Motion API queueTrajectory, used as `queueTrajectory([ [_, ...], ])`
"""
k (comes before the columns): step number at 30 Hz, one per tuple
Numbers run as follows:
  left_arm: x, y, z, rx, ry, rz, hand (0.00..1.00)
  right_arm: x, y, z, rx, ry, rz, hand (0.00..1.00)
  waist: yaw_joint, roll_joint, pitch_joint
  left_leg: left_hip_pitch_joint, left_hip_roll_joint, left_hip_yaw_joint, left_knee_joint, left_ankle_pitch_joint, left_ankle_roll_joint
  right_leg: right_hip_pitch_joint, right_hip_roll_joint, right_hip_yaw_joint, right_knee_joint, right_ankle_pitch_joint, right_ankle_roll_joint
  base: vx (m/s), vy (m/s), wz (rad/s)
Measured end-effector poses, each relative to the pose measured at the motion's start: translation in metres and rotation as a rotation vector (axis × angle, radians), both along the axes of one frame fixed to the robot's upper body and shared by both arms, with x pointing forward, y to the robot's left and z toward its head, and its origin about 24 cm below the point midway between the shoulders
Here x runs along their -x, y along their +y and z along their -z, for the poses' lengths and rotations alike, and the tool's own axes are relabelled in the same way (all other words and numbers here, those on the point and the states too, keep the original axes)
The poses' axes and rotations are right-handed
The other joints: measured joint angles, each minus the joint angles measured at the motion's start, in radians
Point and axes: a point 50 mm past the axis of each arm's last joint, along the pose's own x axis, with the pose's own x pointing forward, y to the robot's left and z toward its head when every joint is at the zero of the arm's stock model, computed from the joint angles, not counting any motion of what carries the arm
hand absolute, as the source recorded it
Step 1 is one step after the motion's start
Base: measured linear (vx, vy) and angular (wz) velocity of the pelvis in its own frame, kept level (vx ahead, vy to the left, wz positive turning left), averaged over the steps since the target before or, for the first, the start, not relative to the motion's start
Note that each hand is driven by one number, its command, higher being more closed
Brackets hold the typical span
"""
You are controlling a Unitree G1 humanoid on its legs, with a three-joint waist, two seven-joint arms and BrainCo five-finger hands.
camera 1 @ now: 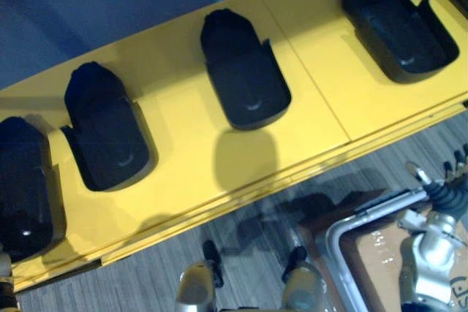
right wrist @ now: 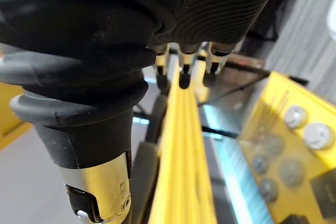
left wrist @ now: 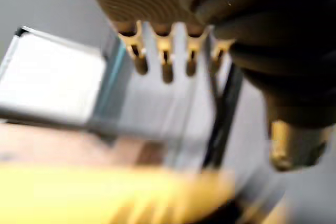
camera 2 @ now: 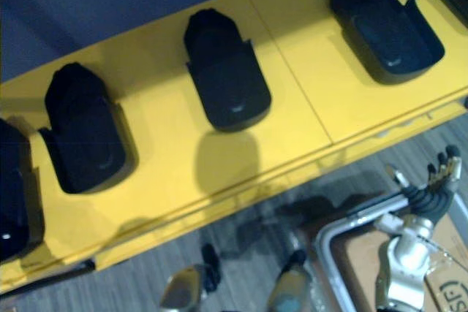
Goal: Walk over and take plastic housings, then place them on the shelf
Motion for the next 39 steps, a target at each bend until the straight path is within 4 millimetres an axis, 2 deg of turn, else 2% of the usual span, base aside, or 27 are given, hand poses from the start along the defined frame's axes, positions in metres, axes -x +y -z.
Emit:
queueTrajectory([
  [2, -0.008, -0.011, -0.027, -0.121, -0.186, 0.055, 0.00, 0.004, 0.002, 0.000, 0.003, -0.005, -0.004, 0.00, 0.000, 0.003, -0.011, 0.035, -0.003, 0.006, -0.023, 0.001, -0.001, 0.031, 0.006, -0.001, -0.024, 0.003, 0.005, 0.05, 0.008, -0.06],
  [3, -0.010, -0.015, -0.033, -0.139, -0.240, 0.078, 0.00, 0.005, 0.002, 0.000, 0.005, -0.008, -0.006, 0.00, 0.001, 0.005, -0.013, 0.044, -0.003, 0.009, -0.030, 0.002, -0.002, 0.040, 0.009, -0.001, -0.033, 0.005, 0.007, 0.07, -0.002, -0.10],
  [5, -0.015, -0.031, -0.056, -0.227, -0.399, 0.179, 0.00, 0.007, 0.005, 0.004, -0.007, 0.000, -0.021, 0.00, -0.002, 0.011, -0.067, 0.051, 0.003, 0.020, -0.047, 0.003, -0.004, 0.056, 0.027, -0.004, -0.082, 0.022, 0.012, 0.10, -0.014, -0.12],
  [7, -0.017, -0.047, -0.069, -0.280, -0.518, 0.273, 0.00, 0.010, 0.007, 0.007, -0.003, 0.012, -0.031, 0.00, -0.006, 0.018, -0.089, 0.094, 0.005, 0.026, -0.064, 0.004, -0.005, 0.109, 0.041, -0.010, -0.126, 0.031, 0.019, 0.15, -0.015, -0.07],
  [9, -0.016, -0.066, -0.072, -0.293, -0.644, 0.364, 0.00, 0.014, 0.010, 0.008, 0.010, 0.012, -0.038, 0.00, -0.010, 0.030, -0.135, 0.118, 0.009, 0.026, -0.076, 0.004, -0.005, 0.151, 0.050, -0.027, -0.166, 0.040, 0.019, 0.15, 0.000, 0.02],
  [12, -0.008, -0.086, -0.062, -0.261, -0.764, 0.466, 0.00, 0.012, 0.016, 0.006, 0.030, -0.011, -0.069, 0.00, -0.010, 0.051, -0.192, 0.150, 0.022, 0.028, -0.072, 0.004, -0.005, 0.200, 0.073, -0.030, -0.201, 0.060, 0.002, 0.15, 0.007, 0.00],
  [14, 0.000, -0.099, -0.051, -0.207, -0.793, 0.555, 0.00, 0.007, 0.027, 0.002, 0.037, -0.045, -0.121, 0.00, -0.008, 0.047, -0.217, 0.149, 0.041, 0.027, -0.005, 0.003, -0.005, 0.240, 0.083, -0.033, -0.215, 0.073, -0.017, 0.15, -0.009, 0.09],
  [15, 0.002, -0.104, -0.047, -0.180, -0.800, 0.590, 0.00, 0.004, 0.033, 0.000, 0.029, -0.064, -0.139, 0.00, -0.005, 0.025, -0.209, 0.104, 0.054, 0.028, 0.109, -0.005, -0.009, 0.263, 0.073, -0.035, -0.227, 0.087, -0.036, 0.10, -0.001, 0.13],
  [16, 0.004, -0.107, -0.044, -0.164, -0.797, 0.616, 0.00, 0.002, 0.038, 0.000, 0.024, -0.078, -0.156, 0.00, 0.000, 0.008, -0.207, 0.074, 0.044, 0.024, 0.120, -0.029, -0.037, 0.272, 0.062, -0.035, -0.230, 0.090, -0.034, 0.06, 0.033, 0.17],
  [17, 0.009, -0.114, -0.037, -0.126, -0.796, 0.652, 0.00, -0.002, 0.041, -0.004, 0.034, -0.097, -0.169, 0.00, -0.001, 0.009, -0.219, 0.079, 0.009, 0.016, -0.016, 0.000, -0.029, 0.280, 0.051, -0.053, -0.234, 0.101, -0.017, 0.04, 0.045, 0.09],
  [18, 0.016, -0.124, -0.026, -0.069, -0.784, 0.707, 0.00, -0.005, 0.040, -0.008, 0.053, -0.111, -0.174, 0.00, -0.001, 0.029, -0.234, 0.095, 0.008, 0.049, -0.114, 0.070, 0.010, 0.282, 0.070, -0.058, -0.235, 0.108, -0.004, 0.09, 0.076, 0.10],
  [19, 0.021, -0.130, -0.018, -0.024, -0.760, 0.744, 0.00, -0.006, 0.043, -0.008, 0.045, -0.115, -0.182, 0.00, 0.005, 0.034, -0.244, 0.117, -0.007, 0.049, -0.148, 0.082, 0.012, 0.299, 0.062, -0.066, -0.240, 0.111, 0.001, 0.14, 0.066, 0.15],
  [21, 0.027, -0.137, 0.006, 0.110, -0.685, 0.795, 0.00, -0.010, 0.055, -0.006, 0.010, -0.128, -0.214, 0.00, 0.015, 0.020, -0.249, 0.134, -0.006, 0.043, -0.152, 0.082, 0.013, 0.310, 0.057, -0.089, -0.210, 0.124, 0.010, 0.16, 0.020, 0.20],
  [22, 0.028, -0.138, 0.012, 0.145, -0.667, 0.798, 0.00, -0.011, 0.057, -0.006, 0.008, -0.128, -0.225, 0.00, 0.013, 0.027, -0.245, 0.141, 0.008, 0.035, -0.152, 0.082, 0.013, 0.295, 0.059, -0.087, -0.171, 0.116, 0.010, 0.11, -0.053, 0.14],
  [23, 0.028, -0.139, 0.022, 0.210, -0.663, 0.804, 0.00, -0.012, 0.059, -0.006, 0.008, -0.127, -0.241, 0.00, 0.007, 0.048, -0.236, 0.154, 0.040, 0.021, -0.158, 0.083, 0.012, 0.280, 0.080, -0.079, -0.158, 0.043, 0.004, 0.05, -0.063, 0.12],
  [24, 0.027, -0.137, 0.027, 0.241, -0.646, 0.810, 0.00, -0.012, 0.063, -0.007, 0.004, -0.135, -0.256, 0.00, 0.008, 0.035, -0.243, 0.157, 0.055, 0.023, -0.159, 0.083, 0.010, 0.293, 0.130, -0.080, -0.291, 0.063, -0.007, 0.03, -0.081, 0.07],
  [25, 0.028, -0.135, 0.028, 0.258, -0.640, 0.816, 0.00, -0.013, 0.067, -0.008, 0.001, -0.138, -0.268, 0.00, 0.008, 0.012, -0.248, 0.156, 0.050, 0.025, -0.156, 0.082, 0.008, 0.293, 0.141, -0.081, -0.333, 0.119, -0.029, 0.01, -0.178, -0.06],
  [26, 0.026, -0.135, 0.039, 0.324, -0.621, 0.821, 0.00, -0.013, 0.066, -0.009, 0.004, -0.142, -0.268, 0.00, 0.001, -0.009, -0.251, 0.166, 0.044, 0.026, -0.150, 0.075, -0.004, 0.309, 0.139, -0.108, -0.353, 0.128, -0.011, 0.04, -0.185, -0.09],
  [27, 0.026, -0.136, 0.042, 0.342, -0.616, 0.819, 0.00, -0.014, 0.066, -0.009, 0.004, -0.142, -0.267, 0.00, 0.000, -0.009, -0.252, 0.167, 0.048, 0.026, -0.149, 0.075, -0.004, 0.312, 0.142, -0.107, -0.353, 0.128, -0.011, 0.06, -0.191, -0.03],
  [28, 0.024, -0.140, 0.053, 0.405, -0.587, 0.827, 0.00, -0.011, 0.063, -0.008, 0.008, -0.134, -0.256, 0.00, -0.009, 0.014, -0.255, 0.169, 0.061, 0.026, -0.143, 0.075, -0.004, 0.315, 0.152, -0.108, -0.346, 0.128, -0.012, 0.04, -0.075, -0.02],
  [29, 0.023, -0.141, 0.056, 0.418, -0.577, 0.837, 0.00, -0.009, 0.060, -0.007, 0.018, -0.119, -0.250, 0.00, -0.012, 0.037, -0.254, 0.174, 0.066, 0.028, -0.144, 0.075, -0.004, 0.316, 0.158, -0.108, -0.346, 0.127, -0.013, 0.03, -0.063, -0.03],
  [32, 0.024, -0.138, 0.050, 0.381, -0.608, 0.835, 0.00, -0.007, 0.057, -0.005, 0.023, -0.103, -0.228, 0.00, -0.019, 0.072, -0.256, 0.179, 0.063, 0.028, -0.157, 0.077, -0.008, 0.317, 0.162, -0.109, -0.346, 0.127, -0.013, 0.02, -0.018, 0.00],
  [34, 0.023, -0.138, 0.043, 0.347, -0.671, 0.863, 0.00, -0.007, 0.057, -0.005, 0.015, -0.108, -0.205, 0.00, -0.018, 0.077, -0.259, 0.182, 0.058, 0.028, -0.164, 0.077, -0.008, 0.318, 0.157, -0.110, -0.345, 0.127, -0.013, 0.02, 0.017, 0.04],
  [36, 0.025, -0.138, 0.032, 0.299, -0.751, 0.905, 0.00, -0.008, 0.057, -0.007, 0.011, -0.123, -0.174, 0.00, -0.012, 0.071, -0.255, 0.181, 0.053, 0.027, -0.167, 0.077, -0.008, 0.317, 0.150, -0.111, -0.345, 0.127, -0.013, 0.00, 0.029, 0.04],
  [37, 0.027, -0.140, 0.020, 0.249, -0.810, 0.939, 0.00, -0.009, 0.056, -0.011, 0.026, -0.142, -0.145, 0.00, -0.009, 0.067, -0.252, 0.182, 0.050, 0.027, -0.170, 0.076, -0.009, 0.317, 0.147, -0.111, -0.345, 0.127, -0.013, -0.02, 0.032, 0.04],
  [38, 0.032, -0.141, 0.005, 0.174, -0.868, 0.973, 0.00, -0.011, 0.056, -0.020, 0.051, -0.178, -0.119, 0.00, -0.008, 0.051, -0.243, 0.182, 0.049, 0.027, -0.174, 0.075, -0.013, 0.316, 0.147, -0.111, -0.345, 0.127, -0.013, -0.03, 0.031, 0.04],
  [39, 0.035, -0.142, -0.002, 0.132, -0.892, 0.990, 0.00, -0.010, 0.055, -0.026, 0.066, -0.204, -0.104, 0.00, -0.007, 0.045, -0.238, 0.183, 0.048, 0.027, -0.177, 0.075, -0.015, 0.315, 0.147, -0.111, -0.345, 0.127, -0.013, -0.04, 0.032, 0.04],
])
